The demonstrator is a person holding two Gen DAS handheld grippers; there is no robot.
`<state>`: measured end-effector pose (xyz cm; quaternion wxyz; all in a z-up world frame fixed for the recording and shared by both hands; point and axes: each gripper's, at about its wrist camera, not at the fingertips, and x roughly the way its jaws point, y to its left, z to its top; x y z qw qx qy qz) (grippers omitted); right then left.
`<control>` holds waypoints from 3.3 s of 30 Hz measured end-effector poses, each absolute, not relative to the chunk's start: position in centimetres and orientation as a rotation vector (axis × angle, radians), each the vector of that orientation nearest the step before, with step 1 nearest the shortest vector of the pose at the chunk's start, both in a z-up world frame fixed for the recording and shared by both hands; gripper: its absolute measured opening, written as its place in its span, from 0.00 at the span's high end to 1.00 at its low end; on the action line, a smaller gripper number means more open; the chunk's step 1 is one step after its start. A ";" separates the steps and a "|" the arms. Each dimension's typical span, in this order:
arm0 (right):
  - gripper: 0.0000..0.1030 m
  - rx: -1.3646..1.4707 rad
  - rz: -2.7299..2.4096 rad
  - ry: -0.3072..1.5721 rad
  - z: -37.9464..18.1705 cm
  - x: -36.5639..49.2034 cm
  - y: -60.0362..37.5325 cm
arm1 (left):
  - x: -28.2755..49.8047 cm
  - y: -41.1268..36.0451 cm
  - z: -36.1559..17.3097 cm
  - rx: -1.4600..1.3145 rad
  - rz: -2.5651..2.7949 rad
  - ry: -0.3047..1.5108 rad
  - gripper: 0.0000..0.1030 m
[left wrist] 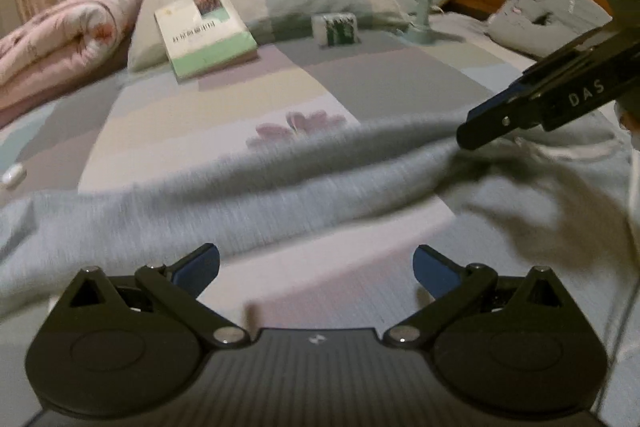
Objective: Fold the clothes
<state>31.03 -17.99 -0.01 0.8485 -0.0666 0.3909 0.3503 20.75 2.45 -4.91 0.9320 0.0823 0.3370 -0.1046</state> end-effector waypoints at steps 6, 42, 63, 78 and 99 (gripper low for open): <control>0.60 -0.273 0.716 0.804 0.0 35.2 -17.2 | 24.2 2.8 -4.7 0.191 -0.284 0.693 0.01; 0.55 -0.506 1.013 0.946 -3.8 41.0 -12.1 | 25.7 3.0 -6.9 0.183 -0.492 0.766 0.01; 0.94 -0.439 0.805 0.842 -2.9 46.5 -10.9 | 25.8 3.5 -6.9 0.159 -0.482 0.767 0.01; 0.77 -0.363 0.634 0.874 -3.1 50.2 -12.2 | 26.2 4.2 -7.1 0.125 -0.466 0.794 0.01; 0.59 -0.446 0.378 0.986 -3.2 43.6 -31.9 | 26.1 3.2 -7.5 0.168 -0.492 0.813 0.01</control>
